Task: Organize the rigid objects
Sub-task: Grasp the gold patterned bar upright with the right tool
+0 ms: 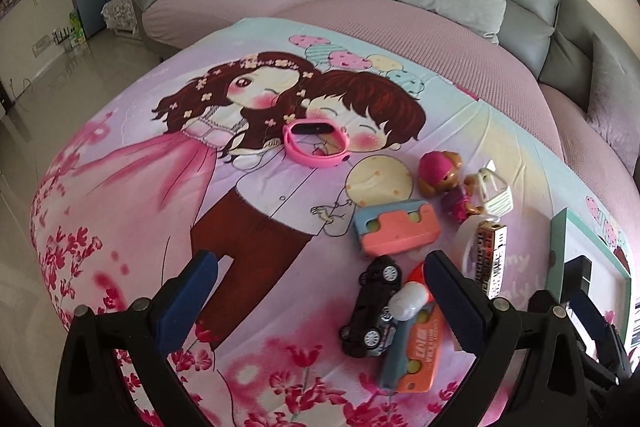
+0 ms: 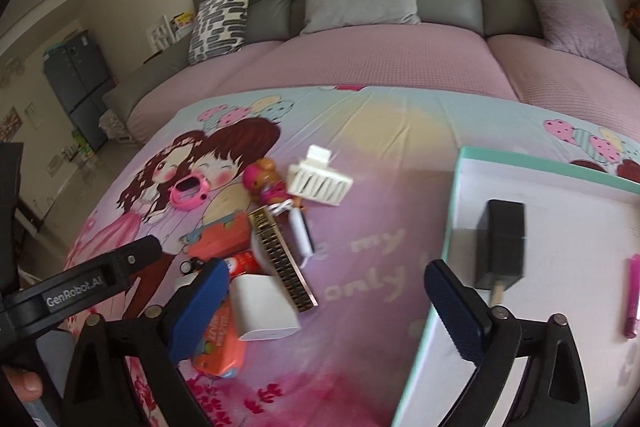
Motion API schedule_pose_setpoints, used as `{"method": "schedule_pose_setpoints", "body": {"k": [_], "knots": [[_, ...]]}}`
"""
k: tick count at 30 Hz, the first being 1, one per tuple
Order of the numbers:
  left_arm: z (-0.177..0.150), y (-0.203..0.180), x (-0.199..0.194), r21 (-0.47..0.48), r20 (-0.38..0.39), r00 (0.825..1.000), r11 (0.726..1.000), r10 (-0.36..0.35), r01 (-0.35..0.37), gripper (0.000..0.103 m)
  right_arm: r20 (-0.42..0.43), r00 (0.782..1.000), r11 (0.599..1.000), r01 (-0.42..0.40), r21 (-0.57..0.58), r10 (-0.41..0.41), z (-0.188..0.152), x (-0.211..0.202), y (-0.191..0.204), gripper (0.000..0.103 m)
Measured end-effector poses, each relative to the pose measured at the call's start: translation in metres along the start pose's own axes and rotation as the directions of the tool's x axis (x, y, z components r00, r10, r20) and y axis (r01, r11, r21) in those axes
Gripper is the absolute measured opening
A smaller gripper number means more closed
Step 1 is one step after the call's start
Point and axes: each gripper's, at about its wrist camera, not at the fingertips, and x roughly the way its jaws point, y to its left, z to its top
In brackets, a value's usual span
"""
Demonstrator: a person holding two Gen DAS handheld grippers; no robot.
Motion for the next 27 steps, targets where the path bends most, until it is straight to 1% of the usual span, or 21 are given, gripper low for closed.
{"method": "schedule_pose_setpoints", "body": {"k": [3,6,8,11,12,15,17,19,23,27], "knots": [[-0.001,0.006,0.006,-0.011,-0.015,1.000,1.000,-0.005,0.004,0.102,-0.013,1.000,1.000,0.005,-0.024,-0.005,-0.002,0.008,0.009,0.093],[-0.002,0.011,0.012,-0.016,-0.028,1.000,1.000,0.002,-0.002,0.102,-0.037,0.999,1.000,-0.006,-0.017,0.005,-0.003,0.018,0.011,0.083],[-0.002,0.014,0.016,-0.019,-0.038,0.999,1.000,0.009,-0.010,0.102,-0.050,0.999,1.000,-0.006,-0.014,0.005,-0.004,0.025,0.012,0.079],[-0.003,0.018,0.022,-0.028,-0.060,0.998,1.000,0.000,-0.001,0.102,-0.062,0.998,1.000,-0.009,-0.009,0.008,-0.004,0.033,0.013,0.073],[-0.003,0.019,0.023,-0.030,-0.065,0.998,1.000,-0.007,0.005,0.102,-0.061,0.998,1.000,-0.013,-0.004,0.012,-0.004,0.035,0.013,0.070],[-0.004,0.017,0.027,-0.022,-0.076,0.997,0.999,-0.027,0.025,0.102,-0.054,0.998,1.000,-0.019,0.009,0.019,-0.003,0.037,0.013,0.069],[-0.004,0.014,0.030,-0.011,-0.087,0.995,0.999,-0.038,0.037,0.102,-0.049,0.999,1.000,-0.021,0.012,0.021,-0.002,0.038,0.014,0.063],[-0.004,0.013,0.031,-0.007,-0.093,0.994,0.999,-0.052,0.051,0.102,-0.054,0.998,1.000,-0.019,0.017,0.020,-0.002,0.041,0.015,0.054],[-0.004,0.012,0.032,-0.009,-0.095,0.993,0.998,-0.066,0.066,0.102,-0.056,0.998,0.999,-0.018,0.029,0.020,-0.002,0.046,0.015,0.050],[-0.003,0.013,0.036,-0.012,-0.101,0.993,0.998,-0.061,0.060,0.102,-0.055,0.998,0.999,-0.026,0.034,0.027,-0.002,0.049,0.017,0.042]]}}
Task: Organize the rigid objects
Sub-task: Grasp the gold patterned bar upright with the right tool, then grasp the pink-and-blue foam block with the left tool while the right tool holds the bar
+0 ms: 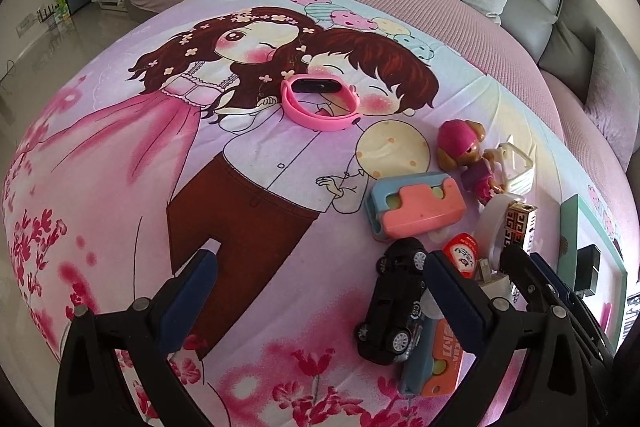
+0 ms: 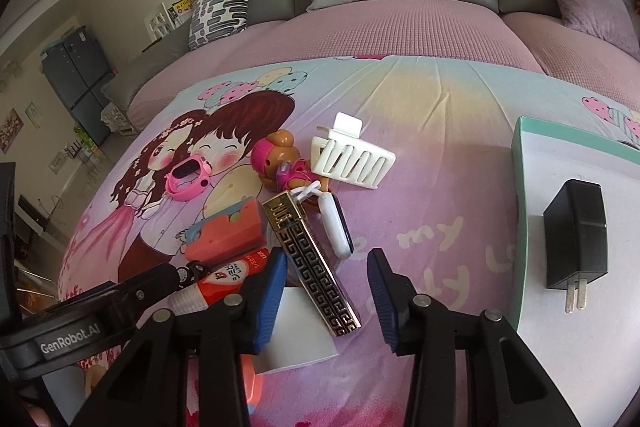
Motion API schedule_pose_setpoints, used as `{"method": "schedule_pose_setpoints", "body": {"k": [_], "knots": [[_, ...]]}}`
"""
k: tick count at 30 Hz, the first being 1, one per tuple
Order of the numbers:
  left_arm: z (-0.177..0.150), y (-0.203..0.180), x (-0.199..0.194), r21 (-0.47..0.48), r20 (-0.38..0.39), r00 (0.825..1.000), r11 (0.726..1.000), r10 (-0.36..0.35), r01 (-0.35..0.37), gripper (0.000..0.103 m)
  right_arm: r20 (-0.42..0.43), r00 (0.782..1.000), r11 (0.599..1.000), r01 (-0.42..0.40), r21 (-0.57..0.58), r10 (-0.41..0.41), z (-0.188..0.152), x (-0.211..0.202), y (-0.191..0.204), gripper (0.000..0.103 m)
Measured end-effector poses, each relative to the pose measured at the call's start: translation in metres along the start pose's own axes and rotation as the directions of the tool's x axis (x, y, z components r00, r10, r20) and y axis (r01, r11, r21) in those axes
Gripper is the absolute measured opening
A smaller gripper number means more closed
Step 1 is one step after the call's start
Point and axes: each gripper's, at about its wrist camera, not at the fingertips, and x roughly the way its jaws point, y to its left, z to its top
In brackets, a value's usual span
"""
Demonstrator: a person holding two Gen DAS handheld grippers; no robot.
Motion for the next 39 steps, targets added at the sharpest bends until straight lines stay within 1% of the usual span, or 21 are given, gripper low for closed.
{"method": "schedule_pose_setpoints", "body": {"k": [3,6,7,10,13,16,18,22,30,34,37,39], "knots": [[0.006,-0.003,0.003,0.009,-0.001,1.000,1.000,0.002,-0.002,0.102,-0.001,1.000,1.000,-0.011,-0.004,0.011,0.001,0.002,0.002,0.034],[0.013,-0.009,0.001,0.029,0.014,1.000,1.000,0.002,-0.003,0.102,0.001,1.000,1.000,-0.004,-0.008,0.004,0.001,0.004,0.004,0.033],[0.015,-0.012,0.002,0.040,0.014,1.000,0.999,-0.002,0.002,0.102,0.004,1.000,1.000,-0.003,-0.008,0.003,0.001,0.004,0.004,0.030],[0.017,-0.022,0.005,0.071,0.001,1.000,0.997,-0.010,0.009,0.102,0.011,1.000,1.000,-0.014,0.015,0.014,0.002,0.003,-0.001,0.025],[0.016,-0.030,0.013,0.094,-0.028,0.999,0.995,-0.016,0.019,0.102,0.015,1.000,1.000,-0.008,0.018,0.007,0.003,0.002,-0.003,0.021],[0.020,-0.035,0.017,0.095,-0.044,0.999,0.995,-0.010,0.014,0.102,0.016,1.000,1.000,-0.006,0.029,0.005,0.003,0.001,-0.007,0.019],[0.024,-0.041,0.017,0.101,-0.037,0.999,0.995,-0.003,0.006,0.102,0.015,1.000,0.999,-0.007,0.038,0.007,0.004,0.001,-0.010,0.018],[0.030,-0.051,0.022,0.108,-0.040,0.999,0.994,-0.011,0.015,0.102,0.011,1.000,0.998,-0.007,0.055,0.007,0.004,0.001,-0.015,0.017],[0.035,-0.062,0.035,0.108,-0.038,0.998,0.993,0.055,-0.051,0.102,0.009,1.000,0.998,-0.015,0.068,0.015,0.004,0.001,-0.020,0.017],[0.034,-0.062,0.040,0.101,-0.037,0.998,0.994,0.051,-0.047,0.102,0.008,1.000,0.997,-0.016,0.071,0.015,0.003,0.000,-0.021,0.017],[0.033,-0.066,0.043,0.120,-0.038,0.997,0.991,0.066,-0.061,0.102,0.007,1.000,0.997,-0.014,0.073,0.013,0.003,0.000,-0.021,0.017],[0.032,-0.069,0.045,0.129,-0.042,0.997,0.990,0.057,-0.051,0.102,0.007,1.000,0.997,-0.014,0.076,0.014,0.002,0.001,-0.022,0.017]]}}
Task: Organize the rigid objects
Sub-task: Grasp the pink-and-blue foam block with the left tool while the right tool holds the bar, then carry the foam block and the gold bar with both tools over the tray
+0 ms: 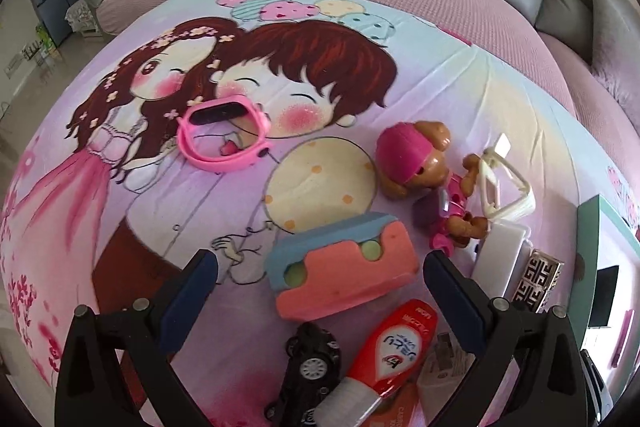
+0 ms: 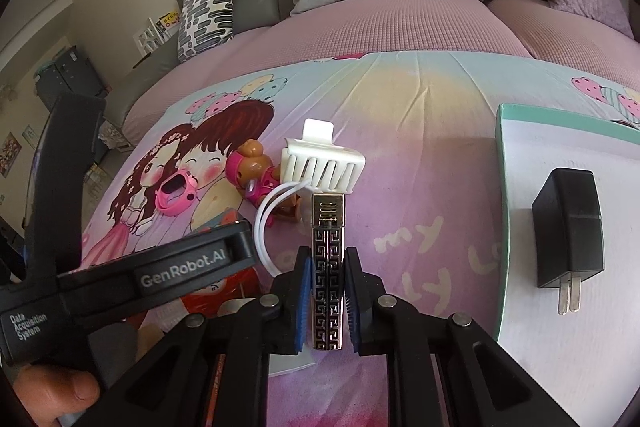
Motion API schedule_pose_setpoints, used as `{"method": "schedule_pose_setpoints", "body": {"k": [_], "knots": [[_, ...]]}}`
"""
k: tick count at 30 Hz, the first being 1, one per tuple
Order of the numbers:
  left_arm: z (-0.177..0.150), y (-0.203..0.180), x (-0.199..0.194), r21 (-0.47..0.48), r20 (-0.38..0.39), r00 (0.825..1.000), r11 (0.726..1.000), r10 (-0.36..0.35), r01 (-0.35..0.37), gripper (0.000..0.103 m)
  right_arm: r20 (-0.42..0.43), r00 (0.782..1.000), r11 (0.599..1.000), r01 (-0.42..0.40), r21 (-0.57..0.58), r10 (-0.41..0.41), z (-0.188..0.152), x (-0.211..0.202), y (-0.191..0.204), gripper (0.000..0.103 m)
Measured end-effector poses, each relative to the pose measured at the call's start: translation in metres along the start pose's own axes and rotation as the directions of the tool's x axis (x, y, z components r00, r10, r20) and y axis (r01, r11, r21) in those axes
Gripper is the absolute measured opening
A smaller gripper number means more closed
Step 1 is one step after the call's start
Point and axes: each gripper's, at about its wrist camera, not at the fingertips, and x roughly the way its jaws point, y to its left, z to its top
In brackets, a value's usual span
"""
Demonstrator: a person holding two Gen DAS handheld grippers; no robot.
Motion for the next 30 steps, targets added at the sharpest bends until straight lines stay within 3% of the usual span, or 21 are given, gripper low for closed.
{"method": "schedule_pose_setpoints", "body": {"k": [4,7,9,18,30], "knots": [[0.000,0.000,0.000,-0.010,0.007,1.000,1.000,0.010,-0.010,0.101,0.000,1.000,1.000,-0.003,0.006,0.003,0.000,0.000,-0.002,0.017],[0.001,0.000,-0.002,-0.010,0.019,1.000,1.000,-0.004,0.004,0.091,0.000,1.000,1.000,-0.004,0.006,0.004,0.000,0.000,-0.001,0.017],[0.000,0.000,-0.005,-0.004,0.030,0.999,0.999,-0.034,0.035,0.074,0.001,1.000,1.000,-0.006,0.008,0.006,0.000,-0.001,-0.002,0.017],[0.001,0.004,-0.016,-0.003,0.073,0.997,0.999,-0.031,0.032,0.074,0.014,1.000,1.000,-0.013,0.022,0.013,0.001,-0.007,-0.006,0.017],[0.004,0.003,-0.058,0.001,0.200,0.976,0.996,-0.085,0.087,0.074,0.099,0.995,0.999,-0.026,0.042,0.021,0.008,-0.038,-0.014,0.017]]}}
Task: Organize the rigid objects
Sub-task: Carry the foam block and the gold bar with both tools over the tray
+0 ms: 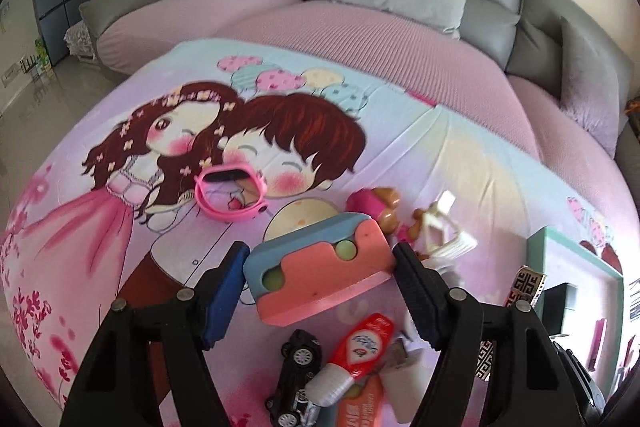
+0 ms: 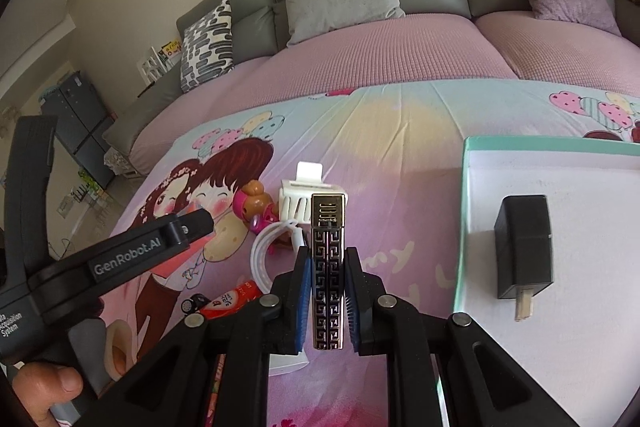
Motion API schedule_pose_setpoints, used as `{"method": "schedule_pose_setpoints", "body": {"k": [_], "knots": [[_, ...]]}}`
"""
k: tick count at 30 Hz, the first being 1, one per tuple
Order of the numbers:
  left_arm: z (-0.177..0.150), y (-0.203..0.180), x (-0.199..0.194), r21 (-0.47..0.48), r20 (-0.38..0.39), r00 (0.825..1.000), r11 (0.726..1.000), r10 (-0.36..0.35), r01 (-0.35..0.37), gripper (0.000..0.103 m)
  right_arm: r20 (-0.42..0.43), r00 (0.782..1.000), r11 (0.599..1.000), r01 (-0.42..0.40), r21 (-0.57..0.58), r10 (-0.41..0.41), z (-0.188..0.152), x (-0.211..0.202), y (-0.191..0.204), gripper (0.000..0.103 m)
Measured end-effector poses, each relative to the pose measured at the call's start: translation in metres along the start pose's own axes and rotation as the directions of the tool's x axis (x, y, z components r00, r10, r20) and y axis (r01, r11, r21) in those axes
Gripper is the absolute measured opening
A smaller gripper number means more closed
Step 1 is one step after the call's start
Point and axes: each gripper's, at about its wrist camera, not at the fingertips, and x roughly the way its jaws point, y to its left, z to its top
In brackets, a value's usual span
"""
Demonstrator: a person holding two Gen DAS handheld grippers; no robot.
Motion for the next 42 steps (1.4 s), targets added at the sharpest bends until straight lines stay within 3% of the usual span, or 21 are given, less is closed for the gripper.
{"method": "schedule_pose_setpoints", "body": {"k": [10,23,28,31,38,42], "knots": [[0.001,-0.031,-0.028,0.055,0.064,0.996,0.997,-0.066,0.063,0.074,0.103,0.994,0.998,0.027,0.052,-0.033,0.013,-0.044,-0.028,0.017],[-0.014,-0.102,-0.050,0.201,0.077,0.981,0.967,-0.177,0.158,0.074,0.143,0.971,0.968,0.161,0.190,-0.190,0.016,-0.090,-0.101,0.017],[-0.026,-0.137,-0.054,0.274,0.040,0.969,0.936,-0.243,0.223,0.074,0.116,0.958,0.946,0.230,0.228,-0.261,0.011,-0.102,-0.129,0.017],[-0.036,-0.158,-0.058,0.320,0.013,0.960,0.911,-0.279,0.260,0.074,0.085,0.934,0.914,0.317,0.253,-0.347,0.009,-0.111,-0.147,0.017],[-0.062,-0.204,-0.064,0.406,-0.075,0.928,0.839,-0.366,0.363,0.074,0.044,0.893,0.863,0.418,0.282,-0.447,0.003,-0.128,-0.173,0.017],[-0.074,-0.219,-0.062,0.431,-0.110,0.922,0.818,-0.372,0.382,0.074,0.033,0.868,0.842,0.469,0.267,-0.495,-0.001,-0.140,-0.180,0.017]]}}
